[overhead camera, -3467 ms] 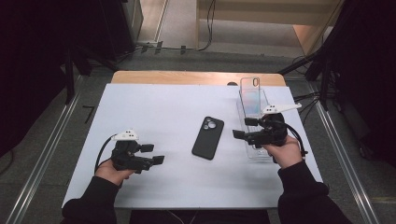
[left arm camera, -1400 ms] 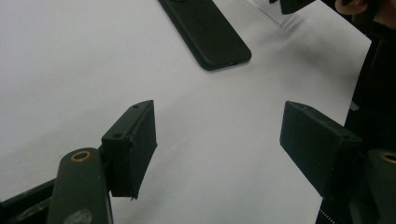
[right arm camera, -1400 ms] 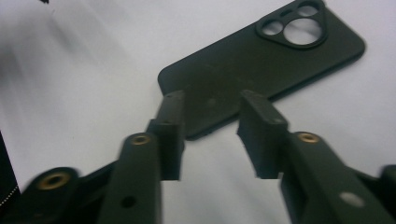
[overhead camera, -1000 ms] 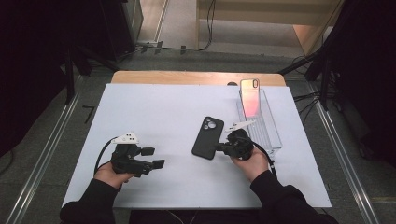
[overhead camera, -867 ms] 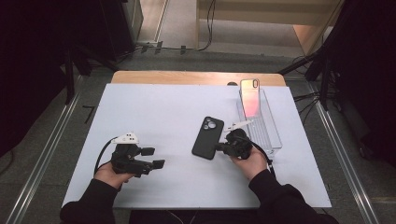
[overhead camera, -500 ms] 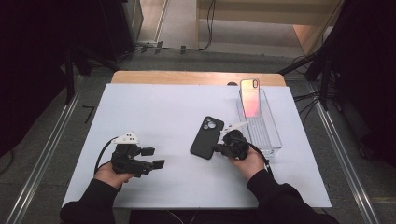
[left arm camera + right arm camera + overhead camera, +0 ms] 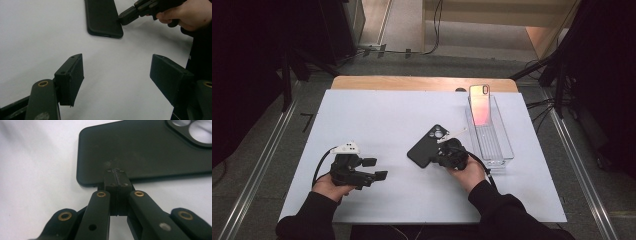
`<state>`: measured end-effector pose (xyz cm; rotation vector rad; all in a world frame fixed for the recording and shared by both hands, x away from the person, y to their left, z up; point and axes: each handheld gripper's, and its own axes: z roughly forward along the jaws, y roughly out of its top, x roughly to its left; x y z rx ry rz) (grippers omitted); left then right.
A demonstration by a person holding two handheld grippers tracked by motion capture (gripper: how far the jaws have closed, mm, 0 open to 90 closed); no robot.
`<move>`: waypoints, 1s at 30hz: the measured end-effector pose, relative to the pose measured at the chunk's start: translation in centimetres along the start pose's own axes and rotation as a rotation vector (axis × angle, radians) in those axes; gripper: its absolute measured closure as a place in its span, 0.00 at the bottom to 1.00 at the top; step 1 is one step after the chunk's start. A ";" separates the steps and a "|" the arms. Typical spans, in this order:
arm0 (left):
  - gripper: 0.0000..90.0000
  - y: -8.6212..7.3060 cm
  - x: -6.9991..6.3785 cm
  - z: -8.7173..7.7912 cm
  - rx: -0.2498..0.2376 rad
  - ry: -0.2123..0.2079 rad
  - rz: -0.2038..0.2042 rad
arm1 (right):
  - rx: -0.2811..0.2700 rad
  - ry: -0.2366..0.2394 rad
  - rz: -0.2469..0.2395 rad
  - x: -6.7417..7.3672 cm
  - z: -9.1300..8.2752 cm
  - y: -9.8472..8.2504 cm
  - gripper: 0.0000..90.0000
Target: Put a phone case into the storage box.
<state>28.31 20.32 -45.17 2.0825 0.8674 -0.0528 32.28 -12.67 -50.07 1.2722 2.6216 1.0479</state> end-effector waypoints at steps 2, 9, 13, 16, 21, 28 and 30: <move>0.31 0.0 0.0 0.0 0.000 0.000 0.000 | 0.001 0.008 0.001 0.1 0.2 0.2 0.97; 0.31 0.0 0.0 0.0 0.001 0.001 0.000 | -0.004 0.031 0.008 0.1 0.7 0.6 0.97; 0.31 0.0 0.0 -0.1 0.000 0.000 -0.001 | -0.009 0.040 0.019 0.0 0.8 0.8 0.97; 0.31 0.0 0.1 -0.2 -0.003 0.005 -0.003 | -0.053 0.060 0.012 0.0 0.0 0.9 0.94; 0.31 -0.1 0.2 -0.2 0.001 0.011 0.003 | -0.077 0.148 0.003 -0.1 -1.7 1.2 0.68; 0.31 -0.1 0.0 -0.2 0.002 0.013 0.005 | -0.084 0.218 -0.042 -0.3 -3.8 0.4 0.40; 0.31 -0.1 0.0 -0.2 0.004 0.013 0.006 | -0.090 0.230 -0.046 -0.4 -4.5 0.1 0.39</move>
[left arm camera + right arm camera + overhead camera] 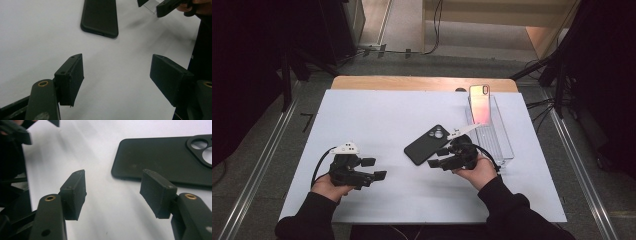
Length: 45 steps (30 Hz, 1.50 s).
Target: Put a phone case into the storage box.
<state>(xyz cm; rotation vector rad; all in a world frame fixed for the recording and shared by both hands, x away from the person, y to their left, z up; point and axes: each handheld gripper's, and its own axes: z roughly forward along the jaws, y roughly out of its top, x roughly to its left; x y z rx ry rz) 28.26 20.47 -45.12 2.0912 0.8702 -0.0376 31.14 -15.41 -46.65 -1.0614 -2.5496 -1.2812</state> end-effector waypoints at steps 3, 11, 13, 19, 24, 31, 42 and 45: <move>0.31 0.0 0.0 0.0 -0.002 -0.001 0.000 | -0.029 0.021 -0.009 0.1 -1.2 -0.2 0.34; 0.31 0.0 0.0 0.1 -0.001 -0.001 0.002 | -0.070 0.030 -0.037 0.3 -3.7 -1.3 0.30; 0.31 0.0 0.0 0.1 -0.002 -0.001 0.002 | -0.070 0.030 -0.038 0.3 -4.2 -1.7 0.30; 0.31 0.0 -0.1 0.1 -0.002 -0.001 0.004 | -0.057 -0.003 -0.067 0.4 -5.4 -2.9 0.25; 0.31 0.0 -0.1 0.1 -0.006 -0.003 0.002 | -0.045 -0.016 -0.057 0.4 -6.4 -3.9 0.23; 0.31 0.0 -0.1 0.1 -0.005 -0.003 0.000 | -0.038 -0.036 -0.043 0.1 -7.3 -5.8 0.23; 0.31 -0.1 -0.2 0.2 -0.002 -0.006 0.001 | -0.057 -0.057 -0.006 -0.4 -9.0 -8.0 0.23; 0.31 -0.1 -0.1 0.3 0.000 -0.006 0.004 | -0.055 -0.061 0.000 -0.6 -9.1 -8.4 0.23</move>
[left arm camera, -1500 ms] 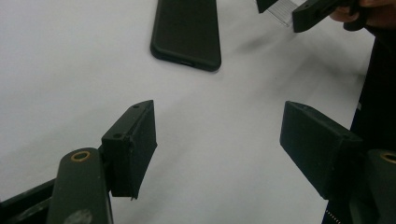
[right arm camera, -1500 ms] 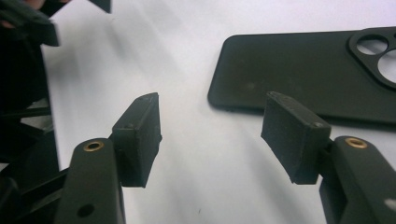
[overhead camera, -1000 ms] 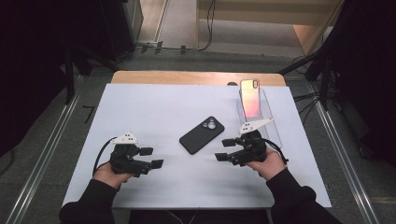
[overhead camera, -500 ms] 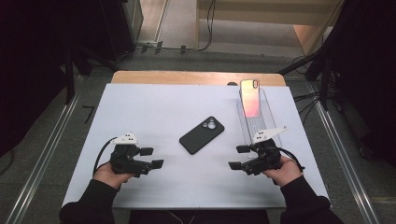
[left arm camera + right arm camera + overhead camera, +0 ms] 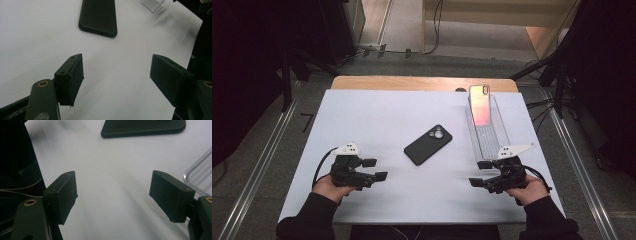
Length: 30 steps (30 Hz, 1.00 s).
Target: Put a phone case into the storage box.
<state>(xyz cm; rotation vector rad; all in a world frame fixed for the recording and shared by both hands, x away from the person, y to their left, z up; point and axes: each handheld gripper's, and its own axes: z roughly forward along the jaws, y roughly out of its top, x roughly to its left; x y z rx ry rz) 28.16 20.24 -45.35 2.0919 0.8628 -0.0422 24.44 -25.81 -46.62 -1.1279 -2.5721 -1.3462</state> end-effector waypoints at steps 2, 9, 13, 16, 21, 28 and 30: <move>0.31 0.0 0.0 0.0 0.001 0.000 0.001 | 0.003 -0.005 0.004 -0.2 0.0 -0.1 0.23; 0.30 0.3 0.0 0.0 -0.020 0.001 -0.002 | 0.007 -0.001 0.009 -0.2 0.1 0.0 0.23; 0.30 1.1 -0.1 0.3 -0.035 0.008 0.014 | 0.011 -0.003 0.012 -0.3 0.1 -0.1 0.23; 0.27 2.0 -0.2 0.6 -0.042 0.012 0.032 | 0.010 -0.004 0.011 -0.3 0.1 -0.1 0.23; 0.24 3.5 -0.2 1.2 -0.053 -0.002 0.048 | 0.010 -0.004 0.016 -0.4 0.1 -0.1 0.23; 0.00 5.5 -0.2 2.0 -0.050 -0.023 0.068 | 0.014 -0.002 0.009 -0.3 0.2 -0.1 0.23; 0.00 6.0 -0.2 2.2 -0.055 -0.030 0.085 | 0.014 -0.002 0.009 -0.3 0.2 -0.1 0.23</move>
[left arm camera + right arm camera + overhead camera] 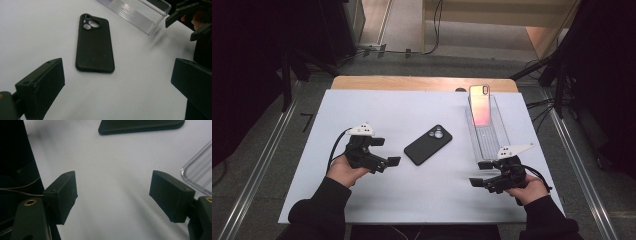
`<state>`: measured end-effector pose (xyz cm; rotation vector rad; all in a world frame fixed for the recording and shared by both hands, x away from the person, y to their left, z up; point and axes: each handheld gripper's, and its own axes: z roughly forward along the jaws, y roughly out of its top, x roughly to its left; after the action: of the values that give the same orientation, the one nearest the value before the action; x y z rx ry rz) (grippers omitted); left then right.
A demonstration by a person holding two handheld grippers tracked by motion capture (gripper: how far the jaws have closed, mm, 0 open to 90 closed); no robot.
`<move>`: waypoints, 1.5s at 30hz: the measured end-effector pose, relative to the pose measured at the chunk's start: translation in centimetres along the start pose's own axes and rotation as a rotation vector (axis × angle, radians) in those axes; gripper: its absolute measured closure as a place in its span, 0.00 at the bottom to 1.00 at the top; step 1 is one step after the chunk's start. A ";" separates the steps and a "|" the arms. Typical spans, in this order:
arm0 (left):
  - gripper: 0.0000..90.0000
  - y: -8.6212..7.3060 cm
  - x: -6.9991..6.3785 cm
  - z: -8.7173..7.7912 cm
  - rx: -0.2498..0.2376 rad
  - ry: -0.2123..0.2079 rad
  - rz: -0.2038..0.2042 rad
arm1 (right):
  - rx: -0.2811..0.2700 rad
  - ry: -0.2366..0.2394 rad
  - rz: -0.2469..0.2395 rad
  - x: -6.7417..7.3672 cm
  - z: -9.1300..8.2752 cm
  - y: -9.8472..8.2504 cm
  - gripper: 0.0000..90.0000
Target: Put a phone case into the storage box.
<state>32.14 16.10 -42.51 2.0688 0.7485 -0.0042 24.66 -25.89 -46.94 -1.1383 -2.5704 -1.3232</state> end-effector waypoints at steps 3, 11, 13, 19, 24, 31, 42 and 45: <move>0.00 0.8 0.1 0.5 0.002 -0.012 0.000 | -0.001 0.000 0.004 -0.1 0.0 0.0 0.23; 0.00 2.5 0.7 2.4 0.048 0.004 0.005 | 0.000 0.004 0.003 0.0 0.0 0.0 0.23; 0.00 2.8 0.8 3.0 0.057 0.007 0.008 | 0.000 0.005 0.004 0.0 0.0 0.0 0.23; 0.00 3.5 1.5 4.7 0.077 0.020 0.001 | 0.005 0.006 0.001 0.0 0.1 0.0 0.23; 0.00 3.9 2.0 5.8 0.091 0.039 -0.005 | 0.004 0.006 -0.001 0.0 0.1 0.0 0.23; 0.00 4.4 2.3 7.7 0.106 0.045 -0.002 | 0.005 0.002 -0.009 0.0 0.2 0.2 0.23; 0.00 5.6 1.9 10.3 0.132 0.044 0.016 | 0.012 0.000 -0.012 -0.1 0.2 0.2 0.23; 0.01 5.9 1.6 11.0 0.155 0.050 0.039 | 0.014 -0.002 -0.013 0.0 0.3 0.2 0.23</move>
<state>39.51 6.13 -44.95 2.2378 0.7587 0.0121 24.87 -25.67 -47.00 -1.1232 -2.5892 -1.3056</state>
